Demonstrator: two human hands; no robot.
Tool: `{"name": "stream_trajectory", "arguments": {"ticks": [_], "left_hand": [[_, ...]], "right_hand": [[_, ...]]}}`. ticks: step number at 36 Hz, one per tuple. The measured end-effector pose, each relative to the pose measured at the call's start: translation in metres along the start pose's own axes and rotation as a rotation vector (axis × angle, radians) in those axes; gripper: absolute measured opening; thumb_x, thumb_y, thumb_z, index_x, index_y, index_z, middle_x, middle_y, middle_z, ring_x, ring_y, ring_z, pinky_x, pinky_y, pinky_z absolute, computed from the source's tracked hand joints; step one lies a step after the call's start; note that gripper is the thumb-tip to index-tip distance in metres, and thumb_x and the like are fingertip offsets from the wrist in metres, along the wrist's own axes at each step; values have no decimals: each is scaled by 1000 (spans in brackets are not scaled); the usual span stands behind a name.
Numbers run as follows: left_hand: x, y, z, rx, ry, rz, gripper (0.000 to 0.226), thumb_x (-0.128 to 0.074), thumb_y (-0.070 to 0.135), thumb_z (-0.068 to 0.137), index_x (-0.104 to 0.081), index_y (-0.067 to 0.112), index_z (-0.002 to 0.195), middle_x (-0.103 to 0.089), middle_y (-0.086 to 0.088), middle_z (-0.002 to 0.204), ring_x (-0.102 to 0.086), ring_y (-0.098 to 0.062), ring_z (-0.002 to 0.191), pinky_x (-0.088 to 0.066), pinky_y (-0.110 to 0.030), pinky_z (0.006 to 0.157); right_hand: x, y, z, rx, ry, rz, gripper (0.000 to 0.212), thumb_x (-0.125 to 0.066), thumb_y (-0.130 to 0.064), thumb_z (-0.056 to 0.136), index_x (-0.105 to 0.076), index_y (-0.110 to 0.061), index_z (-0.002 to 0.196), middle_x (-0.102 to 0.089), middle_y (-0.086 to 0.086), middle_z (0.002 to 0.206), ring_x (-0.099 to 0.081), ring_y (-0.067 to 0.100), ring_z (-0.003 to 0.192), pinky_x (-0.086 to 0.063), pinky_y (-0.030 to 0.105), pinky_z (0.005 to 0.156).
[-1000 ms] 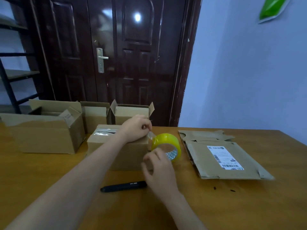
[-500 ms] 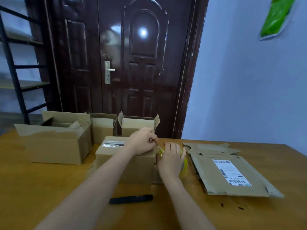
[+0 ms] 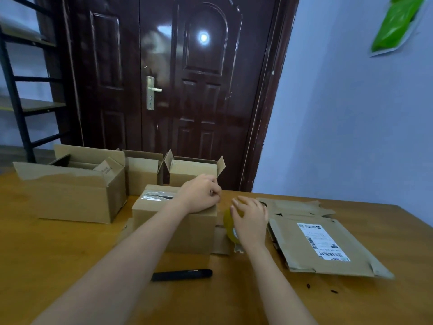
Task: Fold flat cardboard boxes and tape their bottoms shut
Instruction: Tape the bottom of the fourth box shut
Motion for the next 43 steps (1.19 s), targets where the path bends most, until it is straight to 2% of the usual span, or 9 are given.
{"name": "stream_trajectory", "arguments": {"ticks": [8, 14, 17, 24, 27, 31, 36, 39, 43], "left_hand": [[3, 3, -2, -8, 34, 33, 19, -54, 21, 87, -73, 18, 86, -55, 3, 96, -47, -12, 100, -47, -32, 74], [3, 3, -3, -14, 60, 48, 20, -54, 22, 87, -72, 14, 84, -57, 2, 95, -49, -13, 99, -50, -36, 76], [4, 5, -4, -21, 70, 54, 21, -53, 22, 87, -72, 13, 84, -57, 3, 95, -49, -13, 99, -48, -33, 74], [7, 10, -6, -49, 83, 139, 22, -53, 23, 87, -74, 19, 88, -61, 5, 95, -55, -14, 93, -50, -35, 75], [7, 10, -6, -45, 69, 166, 23, -51, 25, 87, -74, 22, 91, -62, 7, 96, -58, -15, 93, -52, -35, 73], [4, 6, -8, -27, 15, 199, 31, -45, 28, 93, -64, 28, 116, -63, 5, 117, -59, -18, 105, -51, -37, 83], [1, 0, -19, 30, -74, 35, 39, -47, 26, 96, -48, 28, 134, -59, 2, 125, -55, -18, 112, -48, -33, 89], [4, -1, -28, 26, -82, -17, 39, -49, 25, 95, -49, 27, 134, -57, 2, 128, -53, -15, 116, -47, -33, 95], [11, -1, -37, 29, -71, -4, 38, -51, 24, 94, -51, 25, 132, -56, 1, 130, -52, -17, 117, -46, -35, 96]], "right_hand": [[13, -14, -33, 135, 104, 187, 24, -56, -28, 89, -72, -23, 107, -62, -7, 125, -46, 18, 126, -13, 48, 114], [24, -9, -59, 148, 129, 436, 32, -67, -19, 85, -62, -37, 111, -51, -23, 126, -32, -6, 127, -29, 61, 107], [32, -10, -73, 210, 178, 456, 28, -65, -23, 83, -67, -34, 109, -56, -19, 123, -38, 2, 128, -39, 61, 99], [49, -18, -102, 266, 270, 300, 26, -52, -26, 83, -70, -21, 102, -58, -11, 110, -40, 12, 117, -27, 12, 102], [52, -15, -107, 201, 279, 280, 25, -52, -26, 82, -70, -18, 98, -61, -8, 105, -46, 20, 109, -23, 6, 100], [52, -12, -113, 145, 275, 228, 22, -56, -24, 80, -70, -18, 96, -63, -3, 99, -47, 21, 101, -22, 3, 96], [40, -4, -123, 75, 132, 210, 35, -75, -4, 73, -68, -21, 103, -61, -9, 102, -38, 12, 102, -32, 14, 85], [26, -1, -131, 28, -34, 199, 41, -72, -4, 76, -65, -23, 112, -58, -13, 108, -39, 10, 106, -42, 33, 93], [20, 1, -133, -5, -140, 162, 42, -67, -4, 79, -63, -23, 117, -58, -10, 115, -37, 11, 113, -38, 37, 103]]}}
Point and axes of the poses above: each hand's wrist, its own z-axis towards the middle knuckle, its own x-axis out of the back of the hand, y = z × x, the point moved 10 cm from there along z, towards the middle knuckle
